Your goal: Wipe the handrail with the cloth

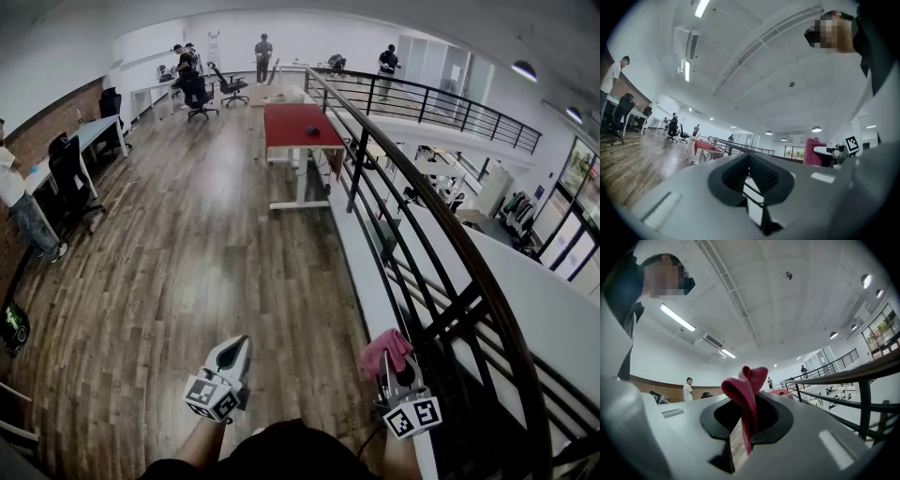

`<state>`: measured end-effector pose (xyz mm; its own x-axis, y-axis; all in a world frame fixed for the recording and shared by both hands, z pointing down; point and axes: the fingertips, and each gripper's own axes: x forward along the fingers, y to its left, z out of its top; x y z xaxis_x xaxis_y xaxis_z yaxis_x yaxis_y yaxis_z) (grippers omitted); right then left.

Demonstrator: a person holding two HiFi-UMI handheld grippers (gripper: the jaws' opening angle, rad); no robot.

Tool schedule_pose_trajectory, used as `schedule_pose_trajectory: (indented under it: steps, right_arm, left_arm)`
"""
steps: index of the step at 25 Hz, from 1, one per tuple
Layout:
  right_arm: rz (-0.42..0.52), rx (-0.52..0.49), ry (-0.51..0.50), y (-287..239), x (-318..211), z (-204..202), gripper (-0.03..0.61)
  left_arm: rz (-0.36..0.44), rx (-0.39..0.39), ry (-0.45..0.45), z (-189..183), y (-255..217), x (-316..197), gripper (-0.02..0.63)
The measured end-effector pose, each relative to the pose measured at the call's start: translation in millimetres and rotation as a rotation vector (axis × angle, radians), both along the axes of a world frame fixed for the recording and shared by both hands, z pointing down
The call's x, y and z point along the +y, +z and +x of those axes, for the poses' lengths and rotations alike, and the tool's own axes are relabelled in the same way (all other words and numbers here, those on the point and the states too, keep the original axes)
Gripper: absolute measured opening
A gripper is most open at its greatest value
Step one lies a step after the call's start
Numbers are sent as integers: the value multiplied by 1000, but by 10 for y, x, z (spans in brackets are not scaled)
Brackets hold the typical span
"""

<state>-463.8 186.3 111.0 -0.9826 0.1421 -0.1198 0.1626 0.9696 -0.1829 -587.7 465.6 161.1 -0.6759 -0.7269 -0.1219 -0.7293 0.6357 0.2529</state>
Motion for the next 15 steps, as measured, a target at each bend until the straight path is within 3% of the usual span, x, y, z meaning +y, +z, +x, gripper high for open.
schedule_pose_trajectory:
  steps: [15]
  right_arm:
    - [-19, 59, 15, 226, 124, -30, 51]
  left_arm:
    - [-10, 2, 74, 24, 13, -38, -2]
